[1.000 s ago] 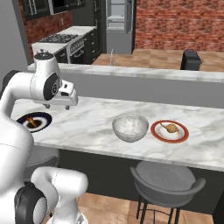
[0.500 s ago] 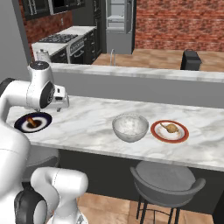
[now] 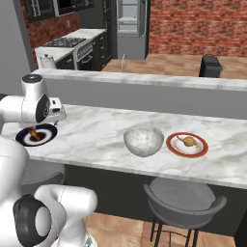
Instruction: Pick the chicken drumstick and onion from their plates and place them in the bowl. Then put the bowl in the fridge.
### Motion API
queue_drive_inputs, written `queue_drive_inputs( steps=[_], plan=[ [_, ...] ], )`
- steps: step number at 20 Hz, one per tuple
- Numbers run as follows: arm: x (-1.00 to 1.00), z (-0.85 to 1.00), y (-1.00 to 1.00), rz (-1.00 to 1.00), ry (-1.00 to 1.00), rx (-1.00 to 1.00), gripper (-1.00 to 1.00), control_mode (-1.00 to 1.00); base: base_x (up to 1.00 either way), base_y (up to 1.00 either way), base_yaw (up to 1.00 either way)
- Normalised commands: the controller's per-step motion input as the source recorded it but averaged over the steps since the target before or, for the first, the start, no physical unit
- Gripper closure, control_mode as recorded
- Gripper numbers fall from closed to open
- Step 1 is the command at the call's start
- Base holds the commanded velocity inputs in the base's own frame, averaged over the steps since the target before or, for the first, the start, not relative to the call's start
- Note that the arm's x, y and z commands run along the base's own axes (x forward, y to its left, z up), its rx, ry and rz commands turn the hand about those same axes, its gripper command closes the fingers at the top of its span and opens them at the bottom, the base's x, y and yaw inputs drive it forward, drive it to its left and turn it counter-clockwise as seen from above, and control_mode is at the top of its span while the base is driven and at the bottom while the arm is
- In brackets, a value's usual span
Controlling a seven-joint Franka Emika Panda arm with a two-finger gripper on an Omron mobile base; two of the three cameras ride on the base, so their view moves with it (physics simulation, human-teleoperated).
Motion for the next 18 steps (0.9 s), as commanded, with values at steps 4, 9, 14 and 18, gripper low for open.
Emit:
queue_drive_inputs(
  steps=[4,9,14,18],
  plan=[
    [0.22,-0.20,0.46,0.13,0.03,-0.15,-1.00,-1.00,0.00,0.00,0.00],
    [0.24,-0.18,0.44,0.09,0.00,-0.06,-1.00,-1.00,0.00,0.00,0.00],
    [0.24,-0.21,0.44,0.04,0.00,0.00,-1.00,-1.00,0.00,0.00,0.00],
    [0.25,-0.19,0.41,0.04,0.00,0.00,-1.00,-1.00,0.00,0.00,0.00]
  ],
)
